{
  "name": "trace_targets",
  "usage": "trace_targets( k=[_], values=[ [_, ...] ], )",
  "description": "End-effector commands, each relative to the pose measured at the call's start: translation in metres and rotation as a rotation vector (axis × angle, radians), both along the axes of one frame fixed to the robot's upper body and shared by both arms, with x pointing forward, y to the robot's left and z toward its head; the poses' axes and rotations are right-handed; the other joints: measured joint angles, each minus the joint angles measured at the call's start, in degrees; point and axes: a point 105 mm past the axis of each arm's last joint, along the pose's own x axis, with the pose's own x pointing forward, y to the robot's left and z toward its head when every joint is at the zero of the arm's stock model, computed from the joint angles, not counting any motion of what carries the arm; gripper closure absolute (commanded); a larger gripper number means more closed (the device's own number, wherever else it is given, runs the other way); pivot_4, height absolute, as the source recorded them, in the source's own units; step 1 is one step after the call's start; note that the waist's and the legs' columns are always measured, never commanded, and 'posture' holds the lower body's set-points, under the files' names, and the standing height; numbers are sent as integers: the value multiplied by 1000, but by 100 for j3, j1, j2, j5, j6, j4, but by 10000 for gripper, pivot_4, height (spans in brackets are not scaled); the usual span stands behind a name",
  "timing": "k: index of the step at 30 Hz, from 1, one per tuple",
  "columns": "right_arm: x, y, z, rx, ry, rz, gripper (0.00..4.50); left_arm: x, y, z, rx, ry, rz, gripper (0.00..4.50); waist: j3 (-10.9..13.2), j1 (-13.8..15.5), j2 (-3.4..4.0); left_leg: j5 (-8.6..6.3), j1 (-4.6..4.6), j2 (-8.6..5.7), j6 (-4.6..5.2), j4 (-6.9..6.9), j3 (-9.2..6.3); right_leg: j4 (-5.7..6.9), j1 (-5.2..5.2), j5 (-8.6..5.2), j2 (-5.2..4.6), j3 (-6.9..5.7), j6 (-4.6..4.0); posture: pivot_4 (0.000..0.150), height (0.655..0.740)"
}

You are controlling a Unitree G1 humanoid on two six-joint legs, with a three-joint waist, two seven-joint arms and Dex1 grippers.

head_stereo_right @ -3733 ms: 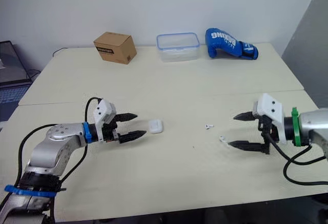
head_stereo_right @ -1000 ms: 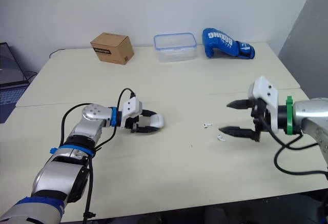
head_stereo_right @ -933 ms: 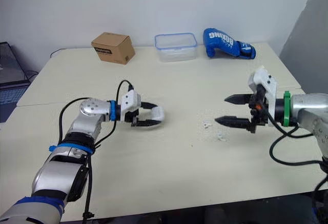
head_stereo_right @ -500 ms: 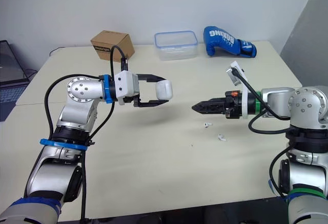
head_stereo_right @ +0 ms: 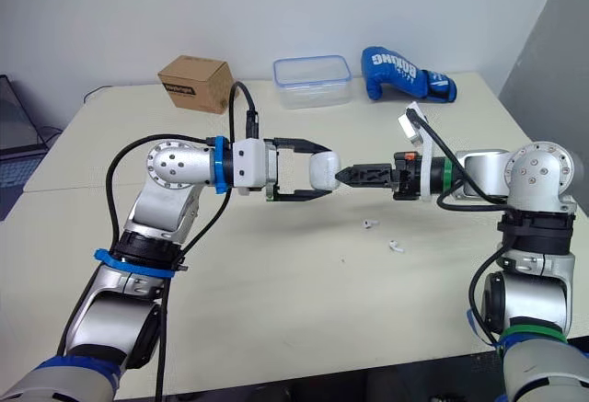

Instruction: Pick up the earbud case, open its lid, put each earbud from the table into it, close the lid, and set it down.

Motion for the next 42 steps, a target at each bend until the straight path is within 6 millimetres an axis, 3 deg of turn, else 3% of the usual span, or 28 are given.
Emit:
trace_targets(
  k=[1,17,20,29,37,42],
  values=[
    [-5,6,14,50,-27,40,0,-6,-10,15,-27,-65,-36,17193,0,-18,0,0,0,0,0,0,0,0,0,0,0,0,0,1500,7400],
    [-11,19,21,95,-4,73,0,-1,-17,17,-34,-76,-43,17193,0,-48,1,0,0,0,0,-1,-1,-1,0,0,0,2,0,1500,7400],
    [-10,19,21,95,-3,65,5891,-1,-17,17,-32,-78,-42,17194,0,-48,1,0,-1,0,0,-1,-1,-1,0,0,0,2,0,1500,7400],
    [-12,21,22,103,0,72,37248,2,-16,20,-29,-84,-30,17194,-2,-52,3,0,-1,0,0,-1,0,-2,0,0,0,3,0,1500,7400],
    [-15,21,21,105,1,83,37113,4,-15,18,-17,-28,-13,17194,-2,-52,3,0,-2,0,0,-1,-1,-1,-1,0,0,2,0,1500,7400],
    [-16,18,18,107,6,76,37113,6,-12,26,-62,5,15,1443,-2,-59,3,0,-1,0,1,-1,-1,-1,0,0,0,2,0,1500,7400]
  ],
)
